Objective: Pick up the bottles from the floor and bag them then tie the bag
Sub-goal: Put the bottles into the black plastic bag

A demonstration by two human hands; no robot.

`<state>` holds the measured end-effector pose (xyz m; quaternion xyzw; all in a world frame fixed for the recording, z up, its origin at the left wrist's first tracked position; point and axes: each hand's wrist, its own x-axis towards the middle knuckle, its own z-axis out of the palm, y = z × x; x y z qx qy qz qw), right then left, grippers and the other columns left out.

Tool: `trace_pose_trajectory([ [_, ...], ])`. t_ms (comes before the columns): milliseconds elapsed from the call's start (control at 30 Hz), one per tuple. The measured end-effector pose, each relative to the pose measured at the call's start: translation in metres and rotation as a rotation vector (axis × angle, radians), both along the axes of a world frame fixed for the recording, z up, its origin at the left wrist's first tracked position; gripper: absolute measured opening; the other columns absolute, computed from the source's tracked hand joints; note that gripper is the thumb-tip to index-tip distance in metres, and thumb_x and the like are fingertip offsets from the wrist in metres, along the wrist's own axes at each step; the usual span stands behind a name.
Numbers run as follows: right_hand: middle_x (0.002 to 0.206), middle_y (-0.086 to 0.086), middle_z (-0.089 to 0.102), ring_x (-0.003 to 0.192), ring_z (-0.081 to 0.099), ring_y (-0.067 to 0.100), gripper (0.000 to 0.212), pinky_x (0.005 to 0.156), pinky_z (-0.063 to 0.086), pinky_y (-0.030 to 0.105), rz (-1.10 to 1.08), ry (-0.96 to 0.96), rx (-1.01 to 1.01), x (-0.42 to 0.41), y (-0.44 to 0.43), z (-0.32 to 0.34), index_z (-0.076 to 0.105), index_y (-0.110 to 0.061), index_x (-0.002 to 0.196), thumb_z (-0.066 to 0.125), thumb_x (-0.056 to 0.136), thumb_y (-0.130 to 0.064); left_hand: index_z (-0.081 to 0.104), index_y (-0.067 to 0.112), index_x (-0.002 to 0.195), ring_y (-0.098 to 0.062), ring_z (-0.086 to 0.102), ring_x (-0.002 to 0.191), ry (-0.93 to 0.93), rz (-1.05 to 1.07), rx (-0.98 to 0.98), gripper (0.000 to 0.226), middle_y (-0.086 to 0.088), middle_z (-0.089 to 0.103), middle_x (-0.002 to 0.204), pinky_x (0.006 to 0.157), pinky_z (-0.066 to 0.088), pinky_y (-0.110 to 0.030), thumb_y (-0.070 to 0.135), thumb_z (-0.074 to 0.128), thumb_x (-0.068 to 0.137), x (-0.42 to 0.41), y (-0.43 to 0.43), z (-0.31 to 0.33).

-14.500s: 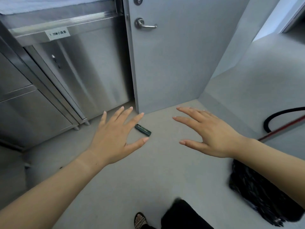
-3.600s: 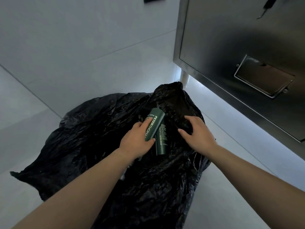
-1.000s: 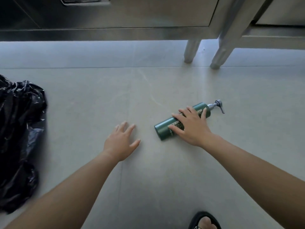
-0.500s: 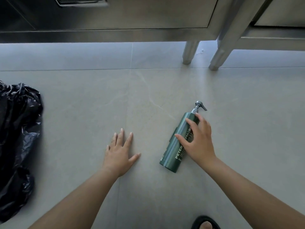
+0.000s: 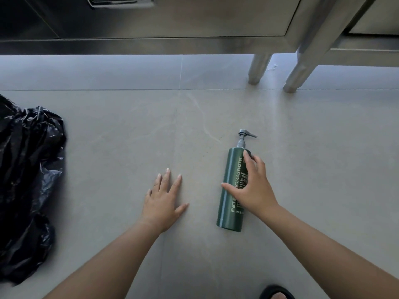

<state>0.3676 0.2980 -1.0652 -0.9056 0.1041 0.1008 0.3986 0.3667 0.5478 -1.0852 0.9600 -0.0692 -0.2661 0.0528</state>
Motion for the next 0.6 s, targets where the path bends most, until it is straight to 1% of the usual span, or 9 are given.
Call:
trace_pose_trajectory([
  [67, 0.146, -0.002, 0.019, 0.127, 0.040, 0.017, 0.105, 0.090, 0.039, 0.027, -0.029, 0.040, -0.005, 0.001, 0.007, -0.003, 0.004, -0.035, 0.146, 0.071, 0.068, -0.055, -0.004, 0.035, 0.147, -0.023, -0.010, 0.146, 0.006, -0.001, 0.008, 0.080, 0.000, -0.016, 0.159, 0.117, 0.014, -0.045, 0.060, 0.042, 0.087, 0.000, 0.001, 0.001],
  [133, 0.144, -0.001, 0.022, 0.124, 0.043, 0.018, 0.106, 0.090, 0.042, 0.029, -0.029, 0.044, -0.015, 0.003, 0.012, -0.005, 0.001, -0.038, 0.146, 0.071, 0.067, -0.054, -0.004, 0.037, 0.147, -0.021, -0.010, 0.146, 0.014, -0.008, 0.007, 0.079, 0.002, -0.016, 0.159, 0.116, 0.014, -0.046, 0.059, 0.042, 0.088, 0.000, 0.002, 0.003],
  [233, 0.137, -0.002, 0.031, 0.119, 0.044, 0.015, 0.102, 0.087, 0.040, 0.025, 0.003, 0.022, -0.007, 0.009, 0.022, -0.008, 0.006, -0.038, 0.146, 0.071, 0.068, -0.047, 0.001, 0.038, 0.148, -0.019, -0.006, 0.147, 0.008, -0.045, 0.027, 0.075, 0.003, -0.011, 0.159, 0.116, 0.015, -0.047, 0.058, 0.042, 0.088, 0.003, 0.010, 0.009],
  [333, 0.117, -0.006, 0.040, 0.105, 0.043, 0.008, 0.097, 0.083, 0.035, 0.021, 0.055, 0.010, 0.023, 0.020, 0.037, -0.005, 0.014, -0.032, 0.147, 0.071, 0.069, -0.035, 0.007, 0.038, 0.147, -0.018, 0.000, 0.147, -0.031, -0.029, 0.053, 0.070, 0.004, -0.002, 0.160, 0.115, 0.016, -0.048, 0.058, 0.040, 0.089, 0.008, 0.029, 0.022],
  [400, 0.109, -0.008, 0.042, 0.100, 0.043, 0.008, 0.092, 0.081, 0.034, 0.019, 0.104, 0.013, 0.067, 0.030, 0.051, -0.001, 0.019, -0.028, 0.147, 0.072, 0.071, -0.029, 0.009, 0.038, 0.147, -0.018, 0.005, 0.147, -0.066, 0.014, 0.068, 0.068, 0.003, 0.003, 0.160, 0.115, 0.018, -0.048, 0.057, 0.039, 0.090, 0.012, 0.048, 0.034],
  [467, 0.109, -0.010, 0.043, 0.097, 0.044, 0.007, 0.089, 0.080, 0.033, 0.018, 0.179, 0.020, 0.104, 0.042, 0.070, 0.007, 0.021, -0.028, 0.147, 0.071, 0.074, -0.027, 0.010, 0.038, 0.147, -0.018, 0.008, 0.146, -0.098, 0.052, 0.081, 0.066, 0.003, 0.007, 0.160, 0.114, 0.018, -0.048, 0.056, 0.039, 0.090, 0.016, 0.071, 0.050],
  [600, 0.116, -0.013, 0.042, 0.098, 0.042, 0.005, 0.088, 0.077, 0.032, 0.013, 0.349, -0.014, 0.142, 0.072, 0.125, 0.039, 0.018, -0.031, 0.148, 0.069, 0.076, -0.032, 0.013, 0.036, 0.147, -0.016, 0.016, 0.144, -0.192, 0.098, 0.111, 0.065, 0.003, 0.016, 0.157, 0.113, 0.021, -0.048, 0.053, 0.040, 0.091, 0.026, 0.126, 0.090],
])
